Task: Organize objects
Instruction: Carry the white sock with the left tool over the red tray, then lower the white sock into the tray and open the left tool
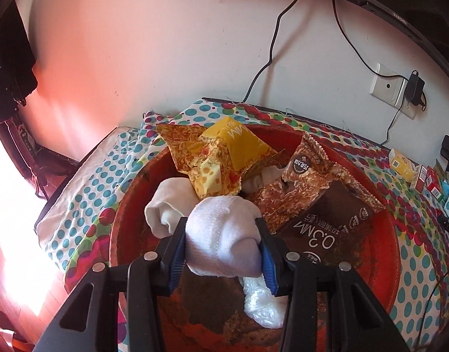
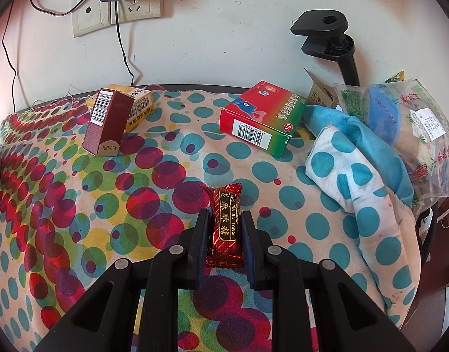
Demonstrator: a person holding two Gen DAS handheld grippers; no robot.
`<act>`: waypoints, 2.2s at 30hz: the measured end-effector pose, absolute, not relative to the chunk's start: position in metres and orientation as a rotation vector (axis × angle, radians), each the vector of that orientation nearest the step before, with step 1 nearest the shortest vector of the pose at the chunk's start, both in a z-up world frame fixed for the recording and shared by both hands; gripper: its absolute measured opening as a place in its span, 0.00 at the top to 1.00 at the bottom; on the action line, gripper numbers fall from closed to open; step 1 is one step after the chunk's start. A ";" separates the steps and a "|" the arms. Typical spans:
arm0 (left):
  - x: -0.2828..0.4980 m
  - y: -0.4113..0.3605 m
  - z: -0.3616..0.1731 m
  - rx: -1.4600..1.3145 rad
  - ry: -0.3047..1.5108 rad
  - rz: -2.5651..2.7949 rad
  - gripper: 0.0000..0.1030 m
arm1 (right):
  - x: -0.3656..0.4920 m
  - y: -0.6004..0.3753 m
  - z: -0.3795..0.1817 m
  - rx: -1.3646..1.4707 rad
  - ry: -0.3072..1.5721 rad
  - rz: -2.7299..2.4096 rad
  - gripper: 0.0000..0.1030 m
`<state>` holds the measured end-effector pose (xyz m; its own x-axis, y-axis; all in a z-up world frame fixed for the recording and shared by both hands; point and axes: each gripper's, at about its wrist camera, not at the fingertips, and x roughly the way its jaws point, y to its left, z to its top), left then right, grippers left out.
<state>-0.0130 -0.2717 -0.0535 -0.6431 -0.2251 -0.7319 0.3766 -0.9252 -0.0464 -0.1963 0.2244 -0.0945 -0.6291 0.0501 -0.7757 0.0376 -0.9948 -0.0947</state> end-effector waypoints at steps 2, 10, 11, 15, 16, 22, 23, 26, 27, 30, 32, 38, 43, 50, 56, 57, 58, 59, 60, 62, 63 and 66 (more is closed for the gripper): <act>-0.016 -0.273 -0.056 1.107 0.281 -2.569 0.57 | -0.196 0.224 -0.095 -1.349 -0.163 2.824 0.80; -0.024 -0.269 -0.063 1.117 0.221 -2.571 0.56 | -0.196 0.223 -0.095 -1.347 -0.170 2.821 0.80; -0.025 -0.269 -0.063 1.121 0.223 -2.573 0.55 | -0.196 0.223 -0.095 -1.347 -0.170 2.821 0.80; -0.021 -0.270 -0.063 1.111 0.267 -2.572 0.54 | -0.196 0.223 -0.095 -1.347 -0.173 2.820 0.80; -0.020 -0.272 -0.062 1.113 0.293 -2.561 0.54 | -0.196 0.222 -0.096 -1.346 -0.174 2.820 0.80; -0.009 -0.276 -0.053 1.073 0.347 -2.523 0.47 | -0.196 0.222 -0.096 -1.346 -0.174 2.819 0.80; -0.005 -0.275 -0.048 1.038 0.346 -2.508 0.46 | -0.196 0.222 -0.096 -1.346 -0.174 2.819 0.80; 0.004 -0.267 -0.035 0.940 0.361 -2.496 0.43 | -0.196 0.223 -0.096 -1.347 -0.168 2.820 0.80; 0.006 -0.262 -0.032 0.916 0.366 -2.494 0.42 | -0.196 0.222 -0.096 -1.347 -0.169 2.819 0.80; 0.007 -0.242 -0.024 0.860 0.386 -2.524 0.41 | -0.196 0.224 -0.096 -1.349 -0.159 2.821 0.80; 0.004 -0.224 -0.022 0.845 0.370 -2.555 0.41 | -0.196 0.225 -0.096 -1.351 -0.149 2.825 0.80; 0.000 -0.187 -0.027 0.813 0.178 -2.624 0.41 | -0.197 0.228 -0.096 -1.357 -0.119 2.834 0.81; -0.002 -0.187 -0.035 0.824 0.174 -2.641 0.41 | -0.191 0.230 -0.091 -1.307 -0.102 2.851 0.82; -0.006 -0.205 -0.045 0.868 0.246 -2.610 0.41 | -0.189 0.229 -0.087 -1.261 -0.133 2.836 0.82; -0.006 -0.210 -0.049 0.863 0.190 -2.583 0.41 | -0.188 0.220 -0.086 -1.243 -0.201 2.824 0.81; -0.007 -0.212 -0.050 0.867 0.186 -2.579 0.41 | -0.188 0.220 -0.086 -1.243 -0.201 2.824 0.81; -0.007 -0.214 -0.051 0.869 0.187 -2.576 0.41 | -0.189 0.219 -0.087 -1.255 -0.208 2.820 0.81; -0.006 -0.217 -0.051 0.868 0.191 -2.567 0.41 | -0.190 0.218 -0.088 -1.280 -0.209 2.815 0.81; -0.006 -0.219 -0.051 0.866 0.195 -2.558 0.41 | -0.189 0.211 -0.084 -1.296 -0.243 2.814 0.81; -0.005 -0.226 -0.051 0.871 0.220 -2.550 0.41 | -0.185 0.201 -0.073 -1.291 -0.242 2.849 0.81; -0.005 -0.229 -0.052 0.872 0.234 -2.543 0.41 | -0.183 0.195 -0.068 -1.290 -0.231 2.871 0.81; -0.002 -0.237 -0.051 0.872 0.266 -2.533 0.41 | -0.174 0.167 -0.049 -1.275 -0.255 2.949 0.81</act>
<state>-0.0024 -0.2366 -0.0515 -0.7016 -0.3480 -0.6219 0.4695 -0.8822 -0.0360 -0.1742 0.1668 -0.0489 -0.6841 -0.0123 -0.7293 0.1374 -0.9841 -0.1123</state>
